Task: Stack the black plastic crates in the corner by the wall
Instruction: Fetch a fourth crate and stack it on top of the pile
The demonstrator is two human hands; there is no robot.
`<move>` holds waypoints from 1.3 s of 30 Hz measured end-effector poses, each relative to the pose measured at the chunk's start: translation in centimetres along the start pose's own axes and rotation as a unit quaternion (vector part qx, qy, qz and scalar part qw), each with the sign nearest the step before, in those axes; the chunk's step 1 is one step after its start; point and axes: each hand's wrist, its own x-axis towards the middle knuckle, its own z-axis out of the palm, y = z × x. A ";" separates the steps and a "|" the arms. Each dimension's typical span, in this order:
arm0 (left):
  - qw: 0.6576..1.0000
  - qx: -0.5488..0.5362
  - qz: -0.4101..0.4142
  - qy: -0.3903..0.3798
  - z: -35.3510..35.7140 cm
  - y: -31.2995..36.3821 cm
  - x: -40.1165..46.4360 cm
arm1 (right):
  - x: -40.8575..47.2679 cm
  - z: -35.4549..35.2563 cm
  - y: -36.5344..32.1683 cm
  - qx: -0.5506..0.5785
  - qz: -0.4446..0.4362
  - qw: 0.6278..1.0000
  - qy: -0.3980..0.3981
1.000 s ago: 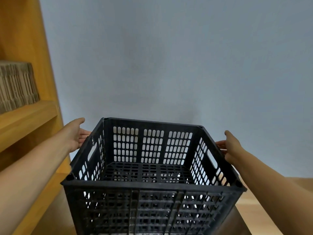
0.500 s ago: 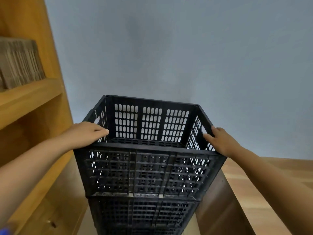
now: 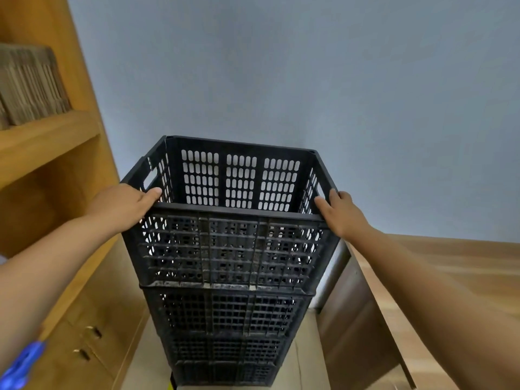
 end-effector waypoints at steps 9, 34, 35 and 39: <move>0.999 0.022 0.008 -0.022 0.2 0.1 -0.7 | 0.3 -0.3 0.5 -0.018 0.014 1.000 -0.008; 0.994 0.096 0.035 0.041 1.7 -1.1 1.6 | -0.3 -0.4 -0.2 0.004 0.023 1.000 0.010; 0.994 0.092 0.033 0.047 1.8 -1.1 1.6 | -0.3 -0.3 -0.2 0.002 0.024 1.000 0.015; 0.994 0.084 0.017 0.065 1.9 -0.9 1.2 | -0.7 -0.3 -0.1 -0.009 0.019 0.999 0.024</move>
